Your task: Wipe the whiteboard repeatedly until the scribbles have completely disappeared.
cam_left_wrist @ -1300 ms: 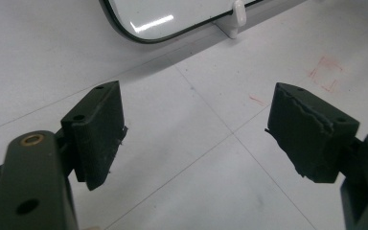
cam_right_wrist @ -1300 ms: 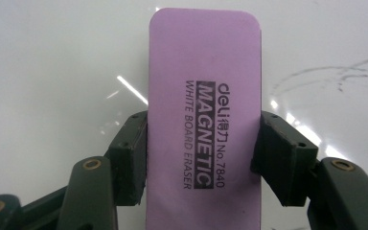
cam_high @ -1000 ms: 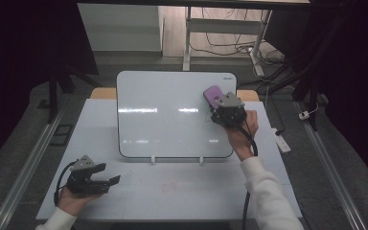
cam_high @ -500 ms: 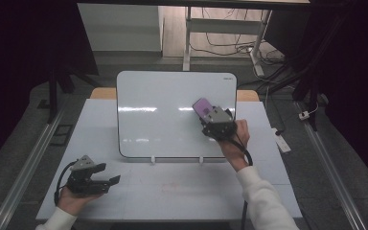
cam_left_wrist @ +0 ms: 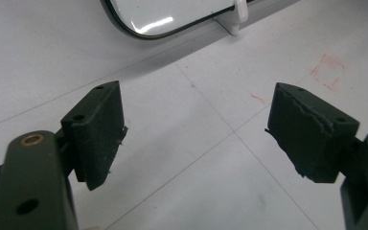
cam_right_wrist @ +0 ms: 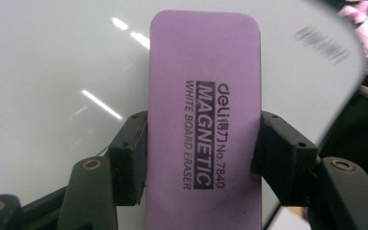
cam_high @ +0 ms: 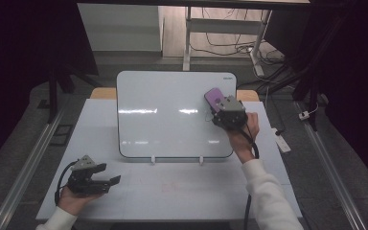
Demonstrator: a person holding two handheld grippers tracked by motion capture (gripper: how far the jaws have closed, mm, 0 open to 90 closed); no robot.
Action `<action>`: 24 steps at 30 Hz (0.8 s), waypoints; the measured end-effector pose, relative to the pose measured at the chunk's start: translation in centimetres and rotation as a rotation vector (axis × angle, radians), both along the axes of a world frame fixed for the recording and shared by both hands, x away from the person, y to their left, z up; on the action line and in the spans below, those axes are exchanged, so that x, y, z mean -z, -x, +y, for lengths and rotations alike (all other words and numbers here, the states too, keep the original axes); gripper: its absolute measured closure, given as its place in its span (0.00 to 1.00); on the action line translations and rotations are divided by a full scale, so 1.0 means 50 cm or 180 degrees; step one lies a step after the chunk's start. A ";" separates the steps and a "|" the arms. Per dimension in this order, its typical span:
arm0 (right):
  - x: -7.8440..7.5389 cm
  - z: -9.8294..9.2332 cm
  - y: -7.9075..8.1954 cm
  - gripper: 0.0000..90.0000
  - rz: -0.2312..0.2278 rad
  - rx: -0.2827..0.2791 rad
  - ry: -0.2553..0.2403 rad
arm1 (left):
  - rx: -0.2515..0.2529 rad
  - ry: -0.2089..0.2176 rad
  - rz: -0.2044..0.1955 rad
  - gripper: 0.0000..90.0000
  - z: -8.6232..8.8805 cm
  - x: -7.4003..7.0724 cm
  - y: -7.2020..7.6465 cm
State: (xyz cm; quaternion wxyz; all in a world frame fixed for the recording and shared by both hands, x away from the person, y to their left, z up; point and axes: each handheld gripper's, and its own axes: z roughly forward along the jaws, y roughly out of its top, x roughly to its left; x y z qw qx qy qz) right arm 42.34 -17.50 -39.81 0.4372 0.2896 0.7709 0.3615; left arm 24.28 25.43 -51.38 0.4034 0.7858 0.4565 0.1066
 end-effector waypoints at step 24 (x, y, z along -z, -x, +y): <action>0.079 0.080 0.071 0.45 0.0183 -0.0667 0.0171 | -0.0001 -0.0013 0.0008 0.23 0.000 0.002 0.000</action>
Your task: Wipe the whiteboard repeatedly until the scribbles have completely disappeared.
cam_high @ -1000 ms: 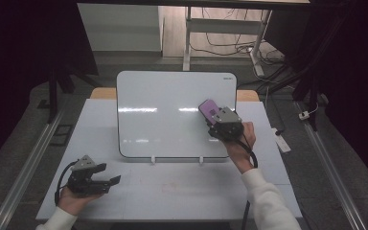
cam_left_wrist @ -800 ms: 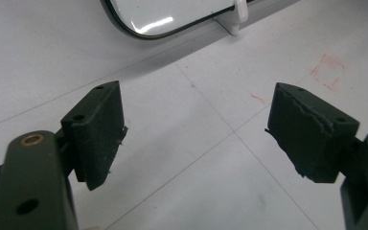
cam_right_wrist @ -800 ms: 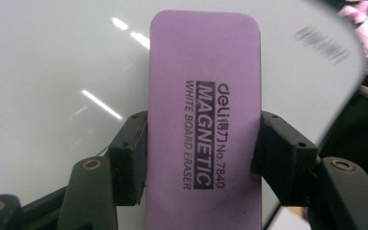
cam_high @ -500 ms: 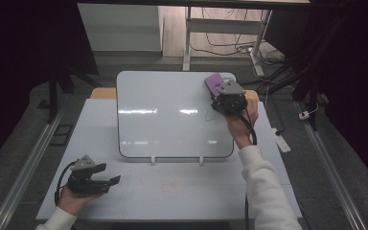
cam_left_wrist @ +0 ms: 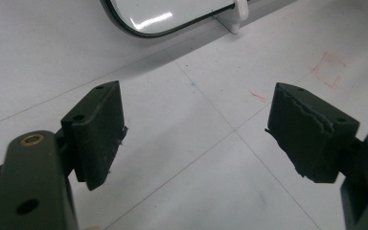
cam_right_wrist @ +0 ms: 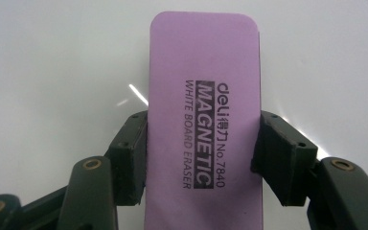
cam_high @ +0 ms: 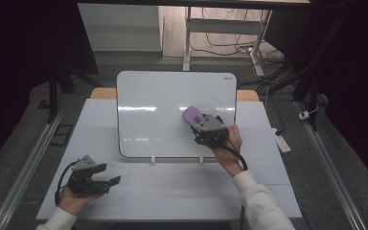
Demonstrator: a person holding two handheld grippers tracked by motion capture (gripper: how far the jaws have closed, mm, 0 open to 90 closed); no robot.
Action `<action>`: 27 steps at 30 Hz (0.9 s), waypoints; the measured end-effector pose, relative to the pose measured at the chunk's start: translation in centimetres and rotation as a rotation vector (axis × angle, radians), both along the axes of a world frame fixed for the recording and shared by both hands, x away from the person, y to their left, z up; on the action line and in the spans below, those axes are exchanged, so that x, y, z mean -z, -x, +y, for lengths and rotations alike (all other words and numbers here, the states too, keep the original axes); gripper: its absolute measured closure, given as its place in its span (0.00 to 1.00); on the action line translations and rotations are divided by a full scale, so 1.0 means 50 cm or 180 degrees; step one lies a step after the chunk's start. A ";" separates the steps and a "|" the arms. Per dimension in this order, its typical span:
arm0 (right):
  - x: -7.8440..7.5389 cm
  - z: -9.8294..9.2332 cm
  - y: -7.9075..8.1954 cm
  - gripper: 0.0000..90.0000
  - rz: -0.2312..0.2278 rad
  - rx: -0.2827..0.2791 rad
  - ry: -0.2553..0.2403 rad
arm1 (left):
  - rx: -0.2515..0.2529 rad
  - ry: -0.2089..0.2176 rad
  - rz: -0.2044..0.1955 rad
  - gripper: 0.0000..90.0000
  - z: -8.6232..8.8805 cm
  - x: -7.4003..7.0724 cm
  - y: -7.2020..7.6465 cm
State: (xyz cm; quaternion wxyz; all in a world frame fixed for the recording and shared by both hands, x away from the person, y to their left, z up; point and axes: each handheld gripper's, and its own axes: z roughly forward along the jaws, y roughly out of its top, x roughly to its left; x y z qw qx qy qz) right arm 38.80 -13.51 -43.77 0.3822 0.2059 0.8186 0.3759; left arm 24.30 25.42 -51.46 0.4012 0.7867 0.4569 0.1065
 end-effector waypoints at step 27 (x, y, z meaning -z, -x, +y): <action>-0.037 -0.044 -0.038 0.45 -0.0331 0.0476 -0.0037 | 0.0009 -0.0001 0.0010 0.23 -0.002 0.001 -0.002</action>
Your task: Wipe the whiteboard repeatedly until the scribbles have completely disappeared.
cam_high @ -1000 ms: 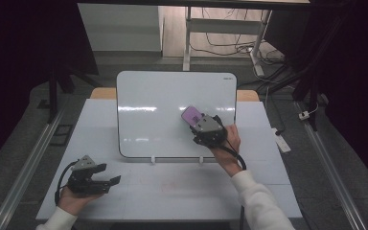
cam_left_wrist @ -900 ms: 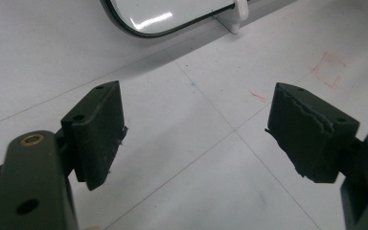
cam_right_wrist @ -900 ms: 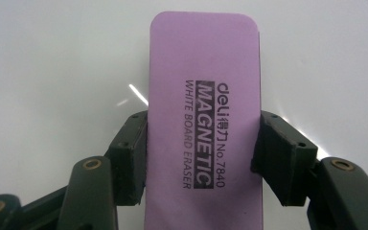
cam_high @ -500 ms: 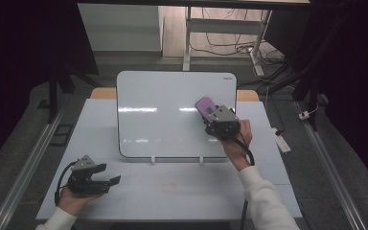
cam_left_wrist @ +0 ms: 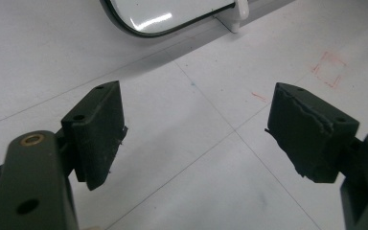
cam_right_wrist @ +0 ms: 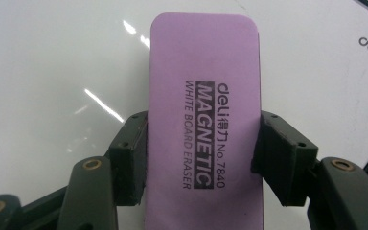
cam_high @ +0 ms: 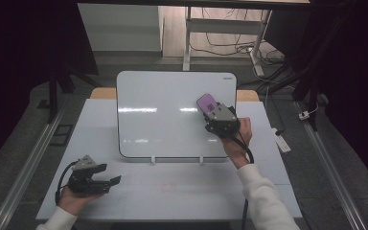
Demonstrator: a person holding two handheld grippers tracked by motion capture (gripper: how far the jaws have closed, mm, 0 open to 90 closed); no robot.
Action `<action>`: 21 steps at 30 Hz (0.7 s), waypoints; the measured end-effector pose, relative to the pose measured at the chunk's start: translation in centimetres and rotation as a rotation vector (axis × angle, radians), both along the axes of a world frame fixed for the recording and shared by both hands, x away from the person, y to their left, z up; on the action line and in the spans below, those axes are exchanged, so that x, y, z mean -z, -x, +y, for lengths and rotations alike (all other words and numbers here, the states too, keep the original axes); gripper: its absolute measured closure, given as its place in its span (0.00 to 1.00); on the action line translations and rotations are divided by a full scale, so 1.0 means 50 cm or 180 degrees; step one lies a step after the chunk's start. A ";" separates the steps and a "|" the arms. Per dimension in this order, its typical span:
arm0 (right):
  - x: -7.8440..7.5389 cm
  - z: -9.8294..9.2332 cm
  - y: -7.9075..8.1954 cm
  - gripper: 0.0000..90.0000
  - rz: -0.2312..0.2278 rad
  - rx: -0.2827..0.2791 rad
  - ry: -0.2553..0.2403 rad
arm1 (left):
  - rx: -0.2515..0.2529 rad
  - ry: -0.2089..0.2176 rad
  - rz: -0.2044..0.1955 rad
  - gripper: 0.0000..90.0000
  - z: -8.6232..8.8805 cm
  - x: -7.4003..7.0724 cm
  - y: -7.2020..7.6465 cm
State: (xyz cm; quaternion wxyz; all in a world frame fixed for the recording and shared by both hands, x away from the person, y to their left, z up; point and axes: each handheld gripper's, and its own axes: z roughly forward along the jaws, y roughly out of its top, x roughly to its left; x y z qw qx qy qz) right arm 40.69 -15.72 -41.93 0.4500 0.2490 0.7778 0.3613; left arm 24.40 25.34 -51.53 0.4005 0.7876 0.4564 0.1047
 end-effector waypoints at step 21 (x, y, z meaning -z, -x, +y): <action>-0.050 0.113 -0.034 0.45 0.0294 -0.0376 0.0020 | -0.0037 0.0026 -0.0003 0.23 0.007 -0.002 0.000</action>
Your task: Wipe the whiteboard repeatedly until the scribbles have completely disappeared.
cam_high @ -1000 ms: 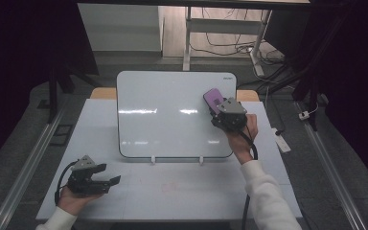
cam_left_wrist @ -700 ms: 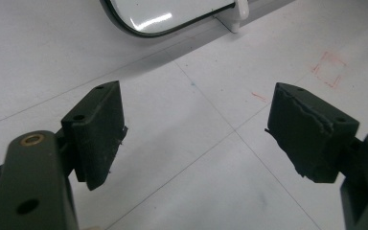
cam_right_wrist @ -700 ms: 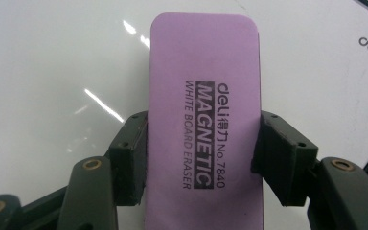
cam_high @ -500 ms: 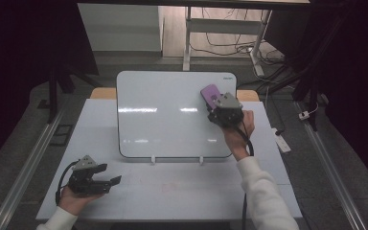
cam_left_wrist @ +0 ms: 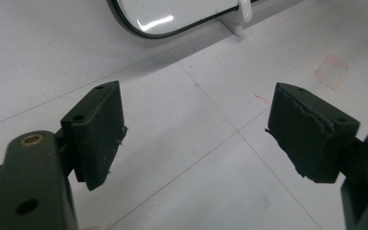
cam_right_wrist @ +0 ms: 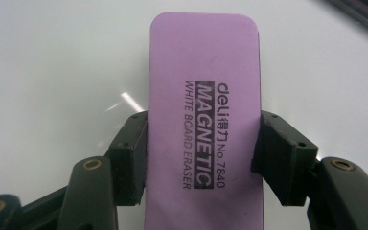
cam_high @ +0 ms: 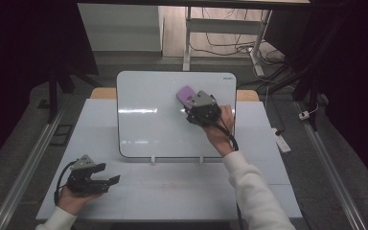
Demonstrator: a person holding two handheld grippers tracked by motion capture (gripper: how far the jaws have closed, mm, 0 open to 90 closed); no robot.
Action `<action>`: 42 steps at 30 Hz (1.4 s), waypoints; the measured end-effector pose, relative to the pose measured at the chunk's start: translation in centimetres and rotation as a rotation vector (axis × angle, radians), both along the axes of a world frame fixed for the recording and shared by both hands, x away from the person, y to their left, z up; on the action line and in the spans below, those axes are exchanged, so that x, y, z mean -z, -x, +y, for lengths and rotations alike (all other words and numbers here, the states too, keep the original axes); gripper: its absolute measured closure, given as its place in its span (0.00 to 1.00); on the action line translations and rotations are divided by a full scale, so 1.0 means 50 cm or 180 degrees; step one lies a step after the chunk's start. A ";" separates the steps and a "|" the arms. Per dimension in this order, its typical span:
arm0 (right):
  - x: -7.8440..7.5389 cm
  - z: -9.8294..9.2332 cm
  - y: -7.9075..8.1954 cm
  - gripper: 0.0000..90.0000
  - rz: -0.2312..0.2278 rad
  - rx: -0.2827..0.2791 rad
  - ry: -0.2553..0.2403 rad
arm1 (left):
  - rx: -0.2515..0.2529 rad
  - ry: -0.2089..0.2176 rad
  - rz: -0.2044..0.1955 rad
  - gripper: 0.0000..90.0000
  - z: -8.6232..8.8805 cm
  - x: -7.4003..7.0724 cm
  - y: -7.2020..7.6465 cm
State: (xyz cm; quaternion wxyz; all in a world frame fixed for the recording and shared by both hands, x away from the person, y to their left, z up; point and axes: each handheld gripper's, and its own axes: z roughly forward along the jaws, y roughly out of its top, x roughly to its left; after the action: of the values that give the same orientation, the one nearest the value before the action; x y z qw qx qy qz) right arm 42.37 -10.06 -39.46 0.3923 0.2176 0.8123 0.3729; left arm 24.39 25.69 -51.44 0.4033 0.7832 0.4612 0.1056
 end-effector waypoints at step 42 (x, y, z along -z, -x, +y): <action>0.117 -0.197 0.230 0.45 0.0849 -0.0587 -0.0777 | 0.0150 0.0062 -0.0068 0.24 -0.017 -0.004 -0.001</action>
State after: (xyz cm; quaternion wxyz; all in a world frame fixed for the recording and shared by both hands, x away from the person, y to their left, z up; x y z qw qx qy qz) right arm 30.90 -19.93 -45.31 0.2161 0.2357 0.8223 0.4708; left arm 24.41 24.83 -51.24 0.4183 0.7887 0.4393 0.0998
